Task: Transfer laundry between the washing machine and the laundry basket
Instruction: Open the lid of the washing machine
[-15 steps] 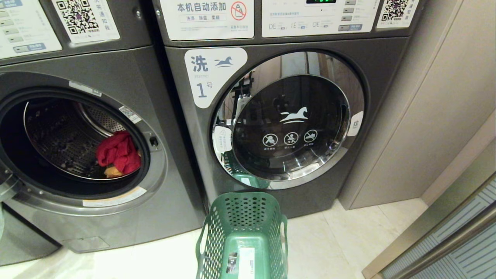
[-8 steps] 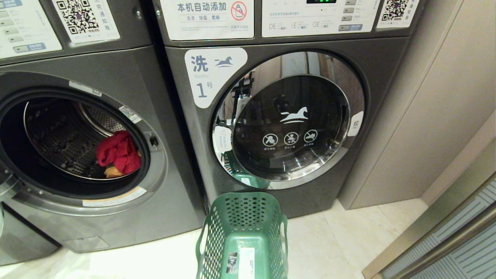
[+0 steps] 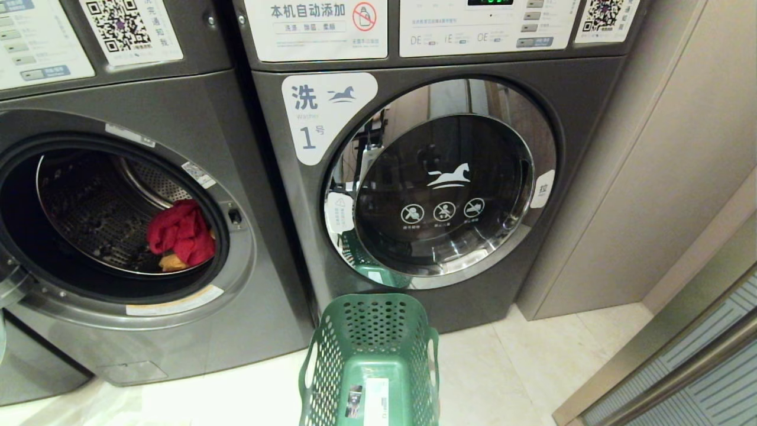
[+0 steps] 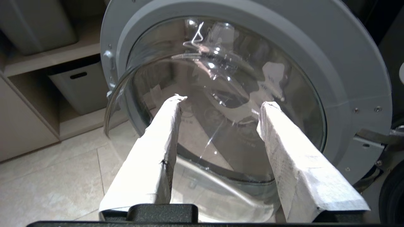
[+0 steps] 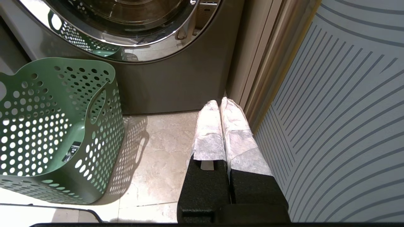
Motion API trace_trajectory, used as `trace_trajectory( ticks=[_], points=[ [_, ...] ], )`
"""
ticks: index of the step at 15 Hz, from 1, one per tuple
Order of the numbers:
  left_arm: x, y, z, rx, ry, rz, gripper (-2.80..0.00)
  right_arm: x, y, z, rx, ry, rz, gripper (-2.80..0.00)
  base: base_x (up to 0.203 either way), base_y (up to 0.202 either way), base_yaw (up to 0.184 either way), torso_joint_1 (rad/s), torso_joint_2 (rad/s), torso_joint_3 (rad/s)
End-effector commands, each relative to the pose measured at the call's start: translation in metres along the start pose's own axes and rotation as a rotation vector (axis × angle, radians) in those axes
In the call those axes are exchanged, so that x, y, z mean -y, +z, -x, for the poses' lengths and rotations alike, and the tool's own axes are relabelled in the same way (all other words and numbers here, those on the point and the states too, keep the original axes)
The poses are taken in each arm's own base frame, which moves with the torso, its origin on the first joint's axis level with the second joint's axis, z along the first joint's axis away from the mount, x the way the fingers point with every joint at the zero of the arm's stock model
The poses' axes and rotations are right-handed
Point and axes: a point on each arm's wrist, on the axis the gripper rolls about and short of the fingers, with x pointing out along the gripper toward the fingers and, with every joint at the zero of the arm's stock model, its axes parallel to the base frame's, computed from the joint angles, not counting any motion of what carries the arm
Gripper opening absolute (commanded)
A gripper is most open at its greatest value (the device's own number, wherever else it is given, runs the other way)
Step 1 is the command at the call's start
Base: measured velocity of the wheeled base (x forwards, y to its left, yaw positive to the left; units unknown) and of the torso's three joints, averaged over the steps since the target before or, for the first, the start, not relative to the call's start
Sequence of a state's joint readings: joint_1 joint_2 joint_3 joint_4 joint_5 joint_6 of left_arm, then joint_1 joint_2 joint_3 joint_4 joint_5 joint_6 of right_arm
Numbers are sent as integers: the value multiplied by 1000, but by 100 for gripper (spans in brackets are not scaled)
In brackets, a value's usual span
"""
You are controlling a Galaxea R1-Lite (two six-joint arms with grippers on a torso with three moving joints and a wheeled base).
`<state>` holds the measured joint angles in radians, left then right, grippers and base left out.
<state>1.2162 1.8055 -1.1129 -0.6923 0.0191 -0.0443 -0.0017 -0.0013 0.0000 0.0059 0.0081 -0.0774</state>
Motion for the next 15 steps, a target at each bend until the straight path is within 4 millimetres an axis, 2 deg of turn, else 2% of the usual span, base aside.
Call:
trace_trajectory(
  ticks=[1, 4, 6, 8, 9, 12, 15],
  points=[
    [0, 0, 8, -6, -1, 0, -280, 0, 0, 0, -1, 1, 1, -280, 0, 0, 0, 0, 0, 0],
    [-2, -12, 19, -153, 29, -16, -280, 0, 0, 0, -1, 1, 1, -280, 0, 0, 0, 0, 0, 0],
    [-6, -34, 31, -362, 149, -57, -280, 0, 0, 0, -2, 0, 1, -280, 0, 0, 0, 0, 0, 0],
    [-9, -40, 37, -512, 239, -14, -280, 0, 0, 0, -2, 1, 1, -280, 0, 0, 0, 0, 0, 0],
    [-8, -38, 37, -521, 296, 34, -280, 0, 0, 0, -1, 1, 1, -280, 0, 0, 0, 0, 0, 0],
    [-6, -22, 18, -344, 363, 36, -280, 0, 0, 0, -2, 1, 1, -280, 0, 0, 0, 0, 0, 0],
    [5, -23, 3, -277, 361, 6, -280, 0, 0, 0, -1, 1, 1, -280, 0, 0, 0, 0, 0, 0]
  ],
)
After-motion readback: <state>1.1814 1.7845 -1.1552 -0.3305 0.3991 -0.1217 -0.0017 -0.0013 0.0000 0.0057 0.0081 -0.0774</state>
